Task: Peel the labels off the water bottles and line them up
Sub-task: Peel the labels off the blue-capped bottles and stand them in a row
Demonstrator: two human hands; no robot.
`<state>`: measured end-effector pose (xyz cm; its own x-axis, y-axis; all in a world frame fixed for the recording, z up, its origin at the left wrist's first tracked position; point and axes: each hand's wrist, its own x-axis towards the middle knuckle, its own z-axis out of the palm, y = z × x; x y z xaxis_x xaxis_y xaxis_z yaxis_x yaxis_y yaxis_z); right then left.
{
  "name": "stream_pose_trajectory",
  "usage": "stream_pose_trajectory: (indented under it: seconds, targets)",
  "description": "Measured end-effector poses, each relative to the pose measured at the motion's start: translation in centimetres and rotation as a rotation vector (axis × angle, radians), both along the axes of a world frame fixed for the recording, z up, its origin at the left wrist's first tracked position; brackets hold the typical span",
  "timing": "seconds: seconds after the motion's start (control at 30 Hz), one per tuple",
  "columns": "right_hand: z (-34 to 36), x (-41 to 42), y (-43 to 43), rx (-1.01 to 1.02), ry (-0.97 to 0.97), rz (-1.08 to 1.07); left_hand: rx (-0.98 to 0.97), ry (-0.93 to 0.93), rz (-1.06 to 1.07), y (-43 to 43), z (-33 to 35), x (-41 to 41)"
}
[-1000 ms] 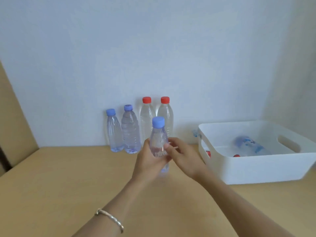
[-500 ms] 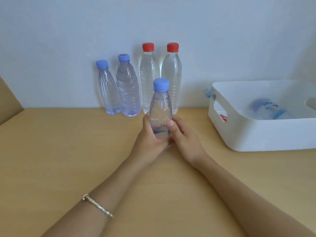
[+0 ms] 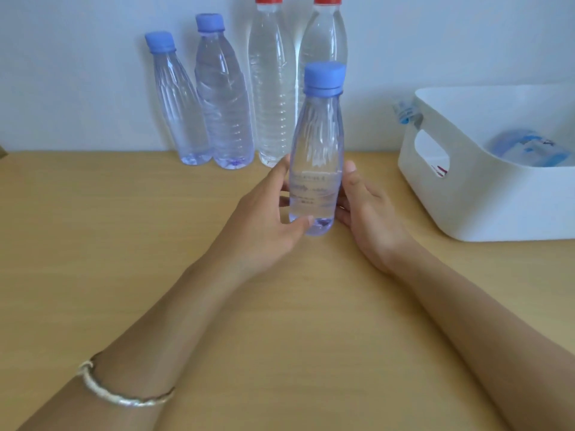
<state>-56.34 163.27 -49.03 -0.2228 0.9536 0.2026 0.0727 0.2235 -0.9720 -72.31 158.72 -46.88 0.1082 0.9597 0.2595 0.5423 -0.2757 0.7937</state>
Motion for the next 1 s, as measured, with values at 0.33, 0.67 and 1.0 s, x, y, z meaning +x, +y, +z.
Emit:
stream_pose_trajectory:
  seconds: [0.33, 0.67, 1.0]
  targets:
    - [0.3, -0.4, -0.8, -0.017, 0.000, 0.019, -0.045, -0.054, 0.016, -0.2, 0.0, 0.3]
    - [0.8, -0.8, -1.8, 0.035, -0.075, -0.007, 0.050, -0.096, 0.192, 0.0, 0.4, 0.1]
    - [1.7, -0.8, -2.4, 0.111, -0.149, -0.034, 0.049, -0.166, 0.042, 0.9, -0.1, -0.6]
